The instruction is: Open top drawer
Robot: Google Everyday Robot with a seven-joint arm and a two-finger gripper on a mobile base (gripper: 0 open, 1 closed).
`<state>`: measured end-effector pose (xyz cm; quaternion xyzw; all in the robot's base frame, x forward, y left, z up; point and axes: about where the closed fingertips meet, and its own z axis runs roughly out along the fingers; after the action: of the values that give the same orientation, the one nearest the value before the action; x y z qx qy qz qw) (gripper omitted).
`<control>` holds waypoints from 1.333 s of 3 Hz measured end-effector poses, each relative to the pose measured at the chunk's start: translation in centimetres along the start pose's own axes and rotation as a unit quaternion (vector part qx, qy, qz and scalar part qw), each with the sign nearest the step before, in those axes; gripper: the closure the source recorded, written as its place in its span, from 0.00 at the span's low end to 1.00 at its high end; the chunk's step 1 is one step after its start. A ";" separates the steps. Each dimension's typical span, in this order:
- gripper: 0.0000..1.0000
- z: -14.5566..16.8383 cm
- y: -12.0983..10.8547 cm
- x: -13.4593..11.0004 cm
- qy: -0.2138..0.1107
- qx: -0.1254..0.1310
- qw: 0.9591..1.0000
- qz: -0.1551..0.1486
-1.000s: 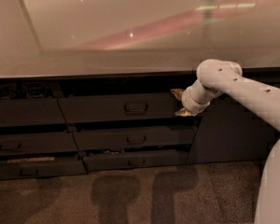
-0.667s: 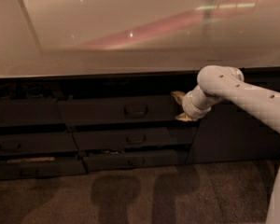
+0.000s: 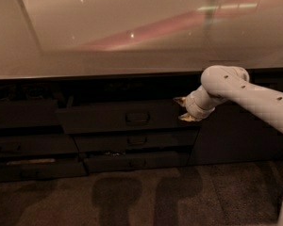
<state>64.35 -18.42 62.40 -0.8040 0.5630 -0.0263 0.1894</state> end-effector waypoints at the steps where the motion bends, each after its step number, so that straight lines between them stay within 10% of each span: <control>1: 1.00 -0.1 0.4 -0.2 0.000 0.000 1.000 -0.002; 4: 1.00 -0.6 1.4 -0.7 0.000 0.000 1.000 -0.005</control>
Offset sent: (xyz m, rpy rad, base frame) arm -0.2912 0.0008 -0.1396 -0.0378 -0.0192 0.1269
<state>62.71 -18.35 62.57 -0.8067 0.5591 -0.0268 0.1895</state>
